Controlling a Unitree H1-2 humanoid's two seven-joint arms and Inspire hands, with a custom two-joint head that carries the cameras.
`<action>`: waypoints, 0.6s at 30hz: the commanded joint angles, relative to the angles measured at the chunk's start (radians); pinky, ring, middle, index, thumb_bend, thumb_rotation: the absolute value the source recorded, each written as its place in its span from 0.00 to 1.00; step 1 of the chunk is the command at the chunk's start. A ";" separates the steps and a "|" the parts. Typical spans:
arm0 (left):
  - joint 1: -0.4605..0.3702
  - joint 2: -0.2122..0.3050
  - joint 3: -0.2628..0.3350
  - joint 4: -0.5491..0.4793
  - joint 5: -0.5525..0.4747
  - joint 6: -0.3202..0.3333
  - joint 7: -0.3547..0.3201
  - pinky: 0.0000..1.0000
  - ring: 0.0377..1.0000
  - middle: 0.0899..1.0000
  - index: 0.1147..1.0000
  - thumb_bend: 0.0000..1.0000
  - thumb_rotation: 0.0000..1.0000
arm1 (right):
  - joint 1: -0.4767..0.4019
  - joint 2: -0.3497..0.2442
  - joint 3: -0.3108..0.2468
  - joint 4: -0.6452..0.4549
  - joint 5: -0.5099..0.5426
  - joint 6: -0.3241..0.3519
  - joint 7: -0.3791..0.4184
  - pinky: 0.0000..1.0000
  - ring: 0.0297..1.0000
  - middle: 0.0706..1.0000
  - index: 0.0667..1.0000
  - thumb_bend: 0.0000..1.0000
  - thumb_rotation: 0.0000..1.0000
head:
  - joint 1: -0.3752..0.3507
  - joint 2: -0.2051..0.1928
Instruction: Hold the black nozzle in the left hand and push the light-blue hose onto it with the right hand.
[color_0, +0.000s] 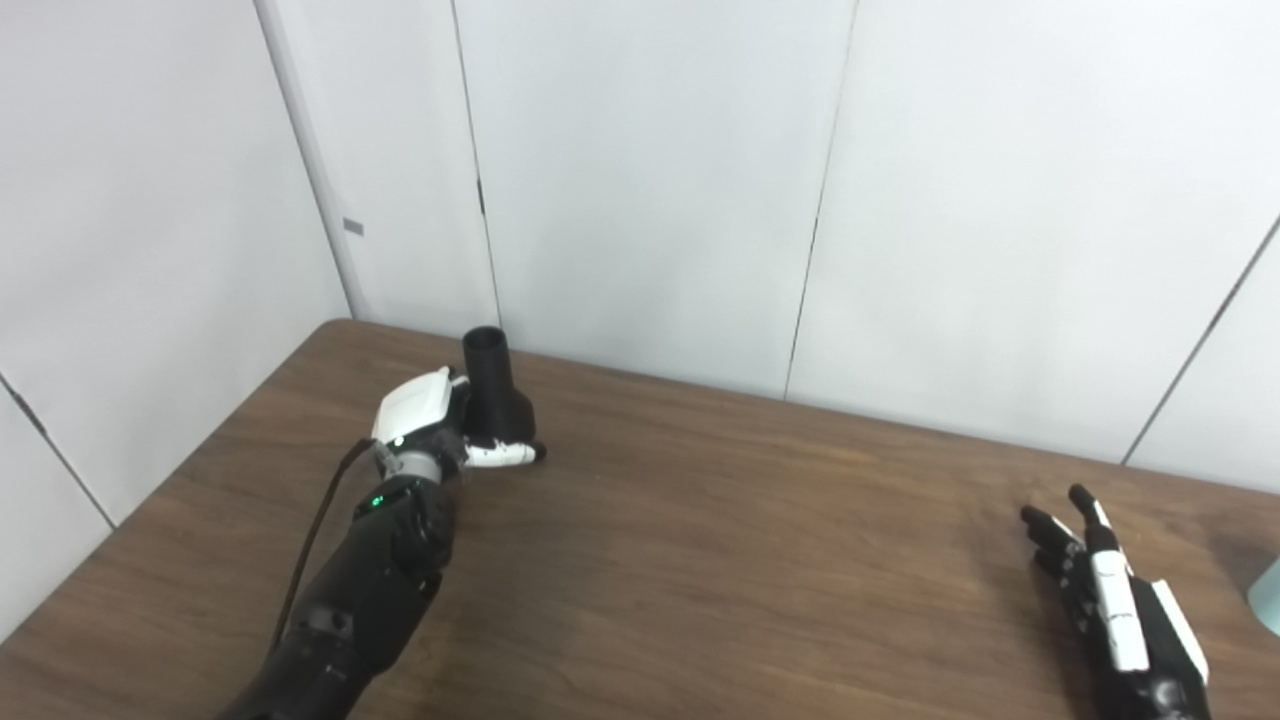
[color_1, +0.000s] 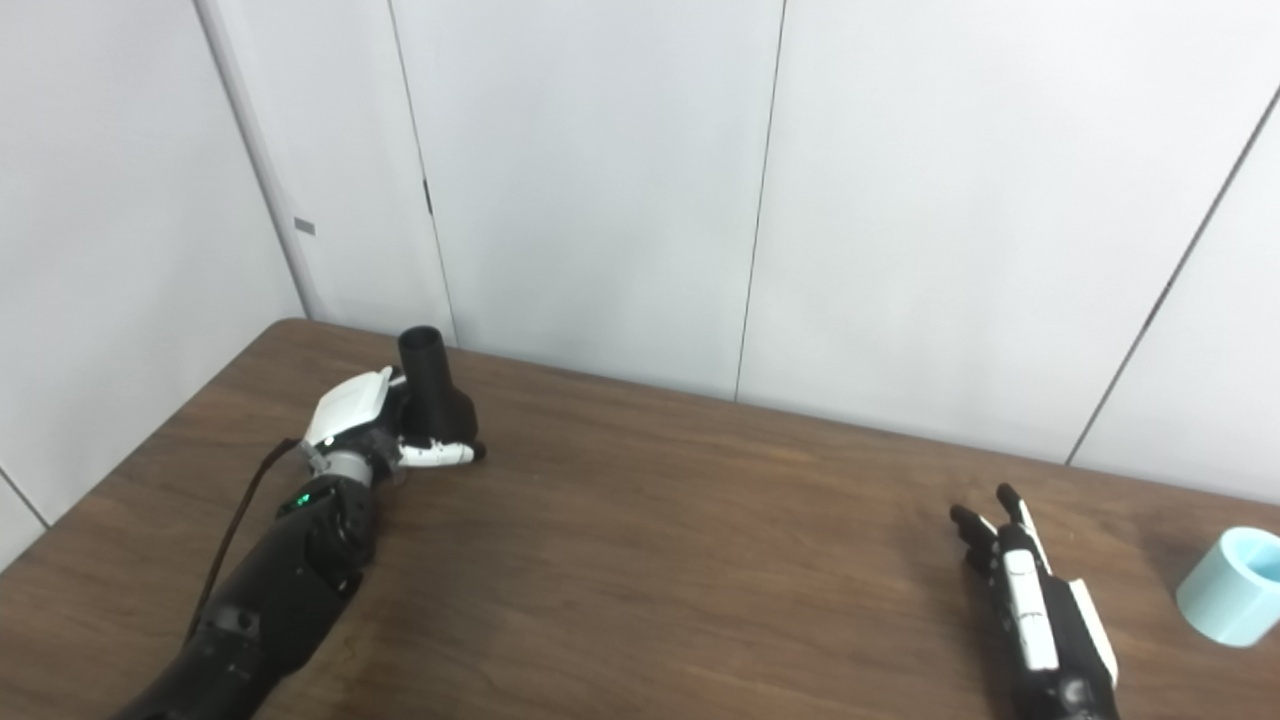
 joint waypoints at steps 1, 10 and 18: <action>-0.044 0.010 -0.011 -0.008 0.006 -0.005 0.010 1.00 0.98 0.95 0.79 1.00 0.32 | 0.011 -0.008 -0.003 -0.013 -0.002 0.023 -0.003 1.00 0.91 0.85 1.00 0.43 1.00 | -0.001 0.002; -0.047 -0.017 0.054 0.018 -0.091 -0.058 0.041 0.47 0.57 0.60 0.59 0.87 0.04 | 0.008 -0.003 -0.005 -0.012 0.015 0.037 -0.003 1.00 0.87 0.85 1.00 0.41 1.00 | -0.005 0.002; -0.041 -0.026 0.061 0.017 -0.108 -0.045 0.060 0.45 0.53 0.50 0.40 0.52 0.00 | 0.011 -0.004 -0.005 -0.020 0.013 0.034 -0.005 1.00 0.87 0.84 1.00 0.38 1.00 | -0.005 0.005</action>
